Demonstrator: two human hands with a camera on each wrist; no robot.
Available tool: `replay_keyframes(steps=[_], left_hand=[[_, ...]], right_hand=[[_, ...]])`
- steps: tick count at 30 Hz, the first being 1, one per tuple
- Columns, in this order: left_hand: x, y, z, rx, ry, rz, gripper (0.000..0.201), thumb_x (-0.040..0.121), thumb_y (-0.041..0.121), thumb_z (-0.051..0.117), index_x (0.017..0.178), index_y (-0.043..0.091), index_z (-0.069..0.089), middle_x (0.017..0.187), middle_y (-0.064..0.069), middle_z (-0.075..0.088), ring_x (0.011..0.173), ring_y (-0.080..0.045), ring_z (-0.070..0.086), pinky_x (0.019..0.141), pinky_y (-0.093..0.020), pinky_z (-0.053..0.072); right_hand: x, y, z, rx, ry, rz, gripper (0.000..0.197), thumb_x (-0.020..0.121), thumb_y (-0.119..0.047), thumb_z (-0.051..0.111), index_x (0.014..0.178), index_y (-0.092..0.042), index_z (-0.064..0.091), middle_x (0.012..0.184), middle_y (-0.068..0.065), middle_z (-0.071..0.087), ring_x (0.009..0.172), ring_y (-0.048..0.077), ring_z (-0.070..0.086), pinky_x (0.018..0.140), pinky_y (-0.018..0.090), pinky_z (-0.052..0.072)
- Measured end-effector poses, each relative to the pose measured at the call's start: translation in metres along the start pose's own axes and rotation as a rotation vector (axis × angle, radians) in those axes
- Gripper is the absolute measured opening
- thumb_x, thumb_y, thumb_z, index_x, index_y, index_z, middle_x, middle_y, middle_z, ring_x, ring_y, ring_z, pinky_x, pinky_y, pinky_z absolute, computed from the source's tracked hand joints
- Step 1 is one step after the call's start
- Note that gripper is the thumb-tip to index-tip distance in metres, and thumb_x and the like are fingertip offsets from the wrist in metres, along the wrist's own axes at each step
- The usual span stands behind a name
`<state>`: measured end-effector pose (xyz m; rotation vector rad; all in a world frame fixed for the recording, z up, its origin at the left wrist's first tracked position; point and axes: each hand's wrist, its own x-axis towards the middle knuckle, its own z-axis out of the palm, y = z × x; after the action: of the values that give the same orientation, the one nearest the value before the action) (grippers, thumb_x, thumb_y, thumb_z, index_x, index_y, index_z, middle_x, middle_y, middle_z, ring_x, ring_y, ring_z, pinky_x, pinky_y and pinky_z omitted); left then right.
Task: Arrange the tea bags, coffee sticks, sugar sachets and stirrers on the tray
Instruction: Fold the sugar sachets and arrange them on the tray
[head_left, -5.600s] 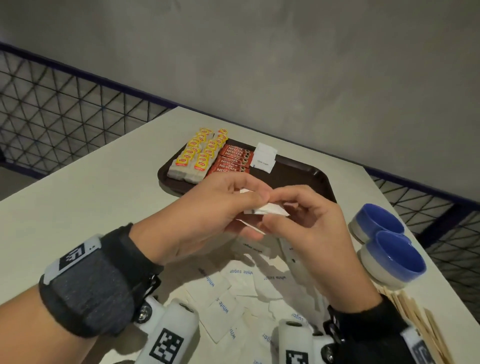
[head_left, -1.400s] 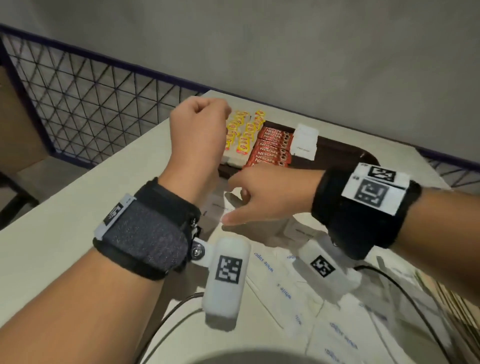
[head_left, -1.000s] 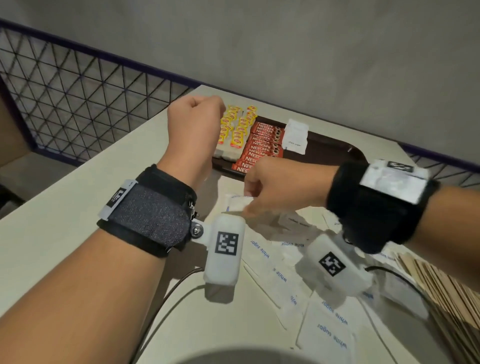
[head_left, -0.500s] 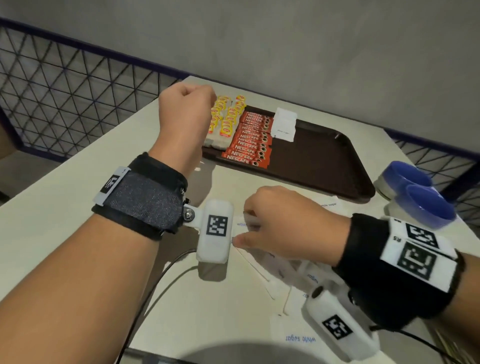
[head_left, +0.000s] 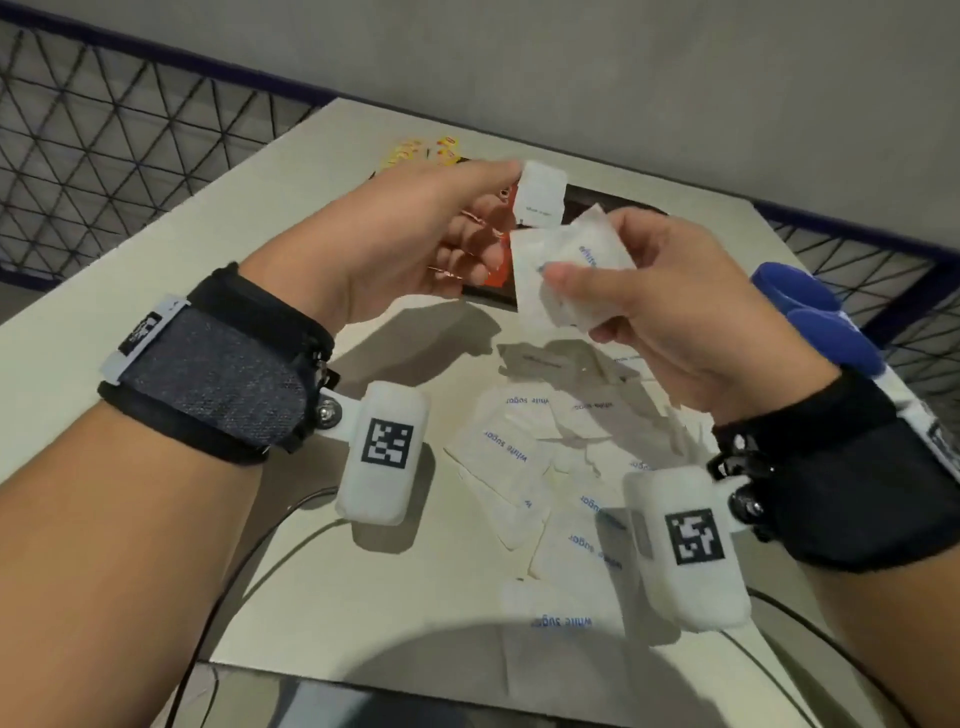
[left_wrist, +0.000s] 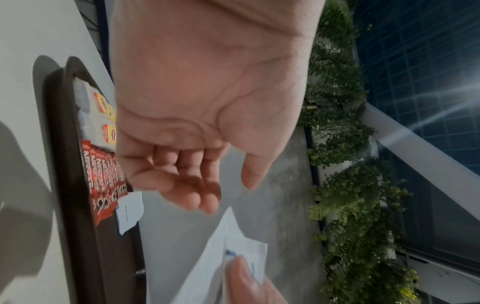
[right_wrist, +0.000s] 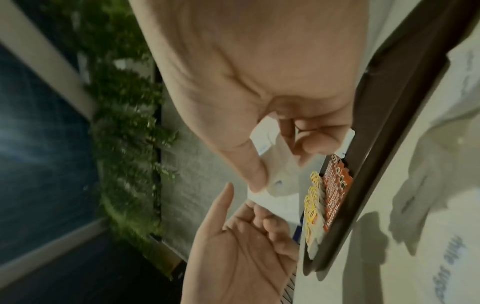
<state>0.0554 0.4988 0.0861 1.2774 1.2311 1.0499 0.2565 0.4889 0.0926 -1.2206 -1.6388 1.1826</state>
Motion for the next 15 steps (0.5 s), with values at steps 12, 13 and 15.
replay_keyframes(steps=[12,13,15], left_hand=[[-0.002,-0.014,0.024,-0.124,-0.199,-0.024,0.028,0.094,0.035,0.065,0.108,0.012,0.073,0.096,-0.014,0.079,0.077,-0.017,0.071,0.065,-0.021,0.058],[0.000,-0.015,0.026,-0.130,-0.183,-0.026,0.023,0.096,0.030,0.065,0.107,0.012,0.073,0.096,-0.014,0.079,0.077,-0.018,0.072,0.064,-0.021,0.058],[0.001,-0.017,0.028,-0.147,-0.139,-0.023,0.016,0.094,0.021,0.069,0.106,0.011,0.071,0.096,-0.014,0.080,0.077,-0.019,0.074,0.063,-0.022,0.059]], right_hand=[[0.006,0.023,-0.007,-0.238,0.108,-0.420,0.034,0.075,0.014,0.075,0.094,-0.014,0.080,0.101,0.007,0.065,0.086,0.003,0.064,0.075,0.021,0.054],[0.005,0.023,-0.009,-0.239,0.116,-0.420,0.035,0.076,0.011,0.077,0.097,-0.017,0.079,0.098,0.006,0.065,0.084,0.004,0.064,0.073,0.018,0.052],[0.001,0.023,-0.013,-0.222,0.153,-0.424,0.039,0.076,0.005,0.082,0.104,-0.021,0.074,0.093,0.006,0.066,0.082,0.012,0.064,0.071,0.021,0.053]])
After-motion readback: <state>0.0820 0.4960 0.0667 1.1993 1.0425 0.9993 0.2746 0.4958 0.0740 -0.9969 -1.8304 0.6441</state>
